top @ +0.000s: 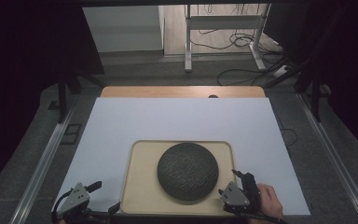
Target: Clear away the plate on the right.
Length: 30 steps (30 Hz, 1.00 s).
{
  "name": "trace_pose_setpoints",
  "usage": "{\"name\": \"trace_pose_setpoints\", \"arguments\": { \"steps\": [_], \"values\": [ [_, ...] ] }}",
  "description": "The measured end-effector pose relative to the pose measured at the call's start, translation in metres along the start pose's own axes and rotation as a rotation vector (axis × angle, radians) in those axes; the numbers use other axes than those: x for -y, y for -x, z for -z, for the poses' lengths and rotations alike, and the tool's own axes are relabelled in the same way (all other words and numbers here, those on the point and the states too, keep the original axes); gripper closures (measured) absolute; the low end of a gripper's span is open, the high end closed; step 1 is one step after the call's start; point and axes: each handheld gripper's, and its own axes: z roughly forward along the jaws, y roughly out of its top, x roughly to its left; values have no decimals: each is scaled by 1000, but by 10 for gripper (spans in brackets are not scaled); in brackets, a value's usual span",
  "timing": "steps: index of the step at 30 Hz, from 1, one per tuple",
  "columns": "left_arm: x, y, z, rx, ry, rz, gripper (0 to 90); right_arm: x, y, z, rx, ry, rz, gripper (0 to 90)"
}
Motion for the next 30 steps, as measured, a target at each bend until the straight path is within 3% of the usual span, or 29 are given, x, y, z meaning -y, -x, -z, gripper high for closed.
{"name": "trace_pose_setpoints", "arguments": {
  "steps": [7,17,30],
  "values": [
    [0,0,0,1,-1,-1,3,6,9,5,-41,20,-111,144],
    [0,0,0,5,-5,-4,3,17,15,8,-64,21,-190,78],
    [0,0,-1,7,-6,-2,3,38,29,17,-92,54,-328,46]
  ]
}}
